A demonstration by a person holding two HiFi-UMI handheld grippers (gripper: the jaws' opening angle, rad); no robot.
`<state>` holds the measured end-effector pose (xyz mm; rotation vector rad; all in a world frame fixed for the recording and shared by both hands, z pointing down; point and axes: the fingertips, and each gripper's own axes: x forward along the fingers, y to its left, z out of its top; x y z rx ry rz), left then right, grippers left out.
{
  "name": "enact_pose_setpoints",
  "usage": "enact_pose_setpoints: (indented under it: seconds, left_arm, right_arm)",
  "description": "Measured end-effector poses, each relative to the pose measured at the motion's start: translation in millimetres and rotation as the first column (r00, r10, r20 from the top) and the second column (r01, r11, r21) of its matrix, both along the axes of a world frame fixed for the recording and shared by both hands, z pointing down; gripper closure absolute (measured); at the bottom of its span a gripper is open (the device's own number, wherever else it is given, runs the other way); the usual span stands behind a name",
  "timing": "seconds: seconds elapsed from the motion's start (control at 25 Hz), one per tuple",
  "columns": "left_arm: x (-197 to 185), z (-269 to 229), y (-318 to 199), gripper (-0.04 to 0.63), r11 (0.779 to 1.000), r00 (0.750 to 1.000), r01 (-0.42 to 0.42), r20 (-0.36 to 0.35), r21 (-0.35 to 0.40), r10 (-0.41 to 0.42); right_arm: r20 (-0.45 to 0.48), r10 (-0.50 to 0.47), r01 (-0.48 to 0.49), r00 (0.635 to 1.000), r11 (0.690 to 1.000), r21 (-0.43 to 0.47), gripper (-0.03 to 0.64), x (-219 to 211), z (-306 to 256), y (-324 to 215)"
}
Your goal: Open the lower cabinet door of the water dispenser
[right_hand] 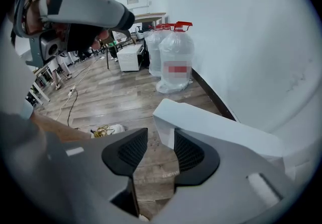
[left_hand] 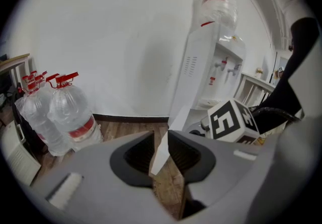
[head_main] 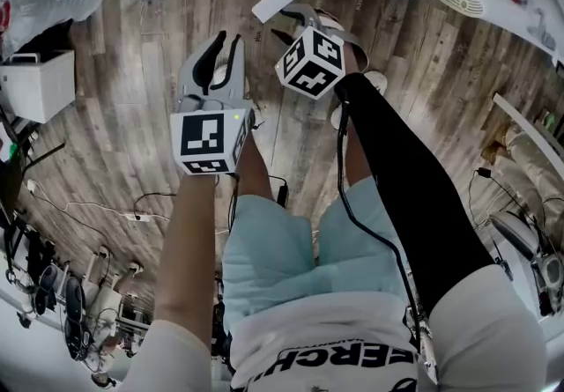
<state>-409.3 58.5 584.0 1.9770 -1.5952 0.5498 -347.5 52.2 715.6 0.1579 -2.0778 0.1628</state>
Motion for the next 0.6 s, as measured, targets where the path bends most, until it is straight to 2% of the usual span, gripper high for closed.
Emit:
enact_pose_setpoints:
  seconds: [0.4, 0.6]
  left_arm:
    - [-24, -1, -8, 0.508, 1.000, 1.000, 0.022, 0.005, 0.007, -0.023]
    - [-25, -15, -12, 0.508, 1.000, 1.000, 0.011, 0.011, 0.023, -0.012]
  right_arm:
    - [0.019, 0.011, -0.012, 1.000, 0.999, 0.052, 0.451, -31, -9, -43]
    - [0.028, 0.032, -0.034, 0.999, 0.997, 0.072, 0.451, -28, -28, -45]
